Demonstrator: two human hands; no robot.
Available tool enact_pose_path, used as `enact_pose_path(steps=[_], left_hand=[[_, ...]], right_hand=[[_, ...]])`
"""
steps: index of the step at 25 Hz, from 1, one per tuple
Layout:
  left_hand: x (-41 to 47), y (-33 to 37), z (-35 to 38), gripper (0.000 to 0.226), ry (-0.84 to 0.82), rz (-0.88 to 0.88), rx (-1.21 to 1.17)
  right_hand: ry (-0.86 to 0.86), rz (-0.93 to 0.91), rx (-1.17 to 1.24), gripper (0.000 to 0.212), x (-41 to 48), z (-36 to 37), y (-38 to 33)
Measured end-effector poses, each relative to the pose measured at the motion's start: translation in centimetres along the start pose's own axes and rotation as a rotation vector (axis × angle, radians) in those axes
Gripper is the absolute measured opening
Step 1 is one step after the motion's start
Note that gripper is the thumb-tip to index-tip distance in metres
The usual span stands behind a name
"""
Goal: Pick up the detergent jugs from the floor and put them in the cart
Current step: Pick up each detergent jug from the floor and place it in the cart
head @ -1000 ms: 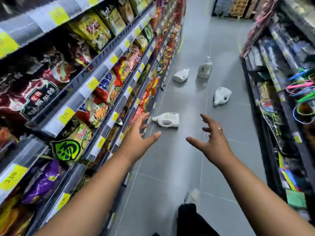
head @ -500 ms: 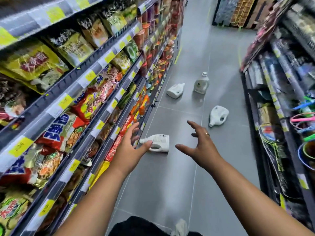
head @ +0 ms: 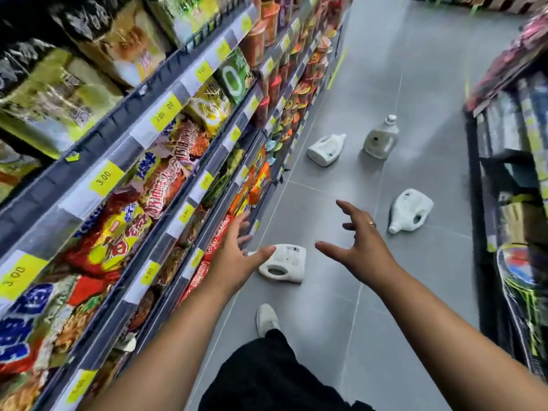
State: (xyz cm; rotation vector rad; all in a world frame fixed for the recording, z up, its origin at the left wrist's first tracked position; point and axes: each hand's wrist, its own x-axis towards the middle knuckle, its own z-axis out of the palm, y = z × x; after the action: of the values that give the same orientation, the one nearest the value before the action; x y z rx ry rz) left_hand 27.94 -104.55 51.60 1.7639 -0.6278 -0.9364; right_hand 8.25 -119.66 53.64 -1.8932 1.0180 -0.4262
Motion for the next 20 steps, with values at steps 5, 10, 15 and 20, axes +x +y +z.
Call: enact_pose_path(steps=[5,10,15,20], left_hand=[[11.0,-2.6,1.3,0.079,0.008,-0.098,0.046],[18.7,-10.1,4.3,0.088,0.066,-0.159,0.086],[26.2,-21.5,7.7,0.094,0.143,-0.176,0.133],[32.1,-35.9,10.7,0.099,0.136,-0.222,0.188]], right_hand=[[-0.079,0.067,0.005,0.081,9.7,2.9,4.8],[-0.206,0.028,-0.073,0.085,17.0,7.2,13.5],[-0.314,-0.026,-0.135,0.087,22.5,13.4,25.2],[-0.348,0.024,-0.13,0.088,26.3,21.3,39.1]])
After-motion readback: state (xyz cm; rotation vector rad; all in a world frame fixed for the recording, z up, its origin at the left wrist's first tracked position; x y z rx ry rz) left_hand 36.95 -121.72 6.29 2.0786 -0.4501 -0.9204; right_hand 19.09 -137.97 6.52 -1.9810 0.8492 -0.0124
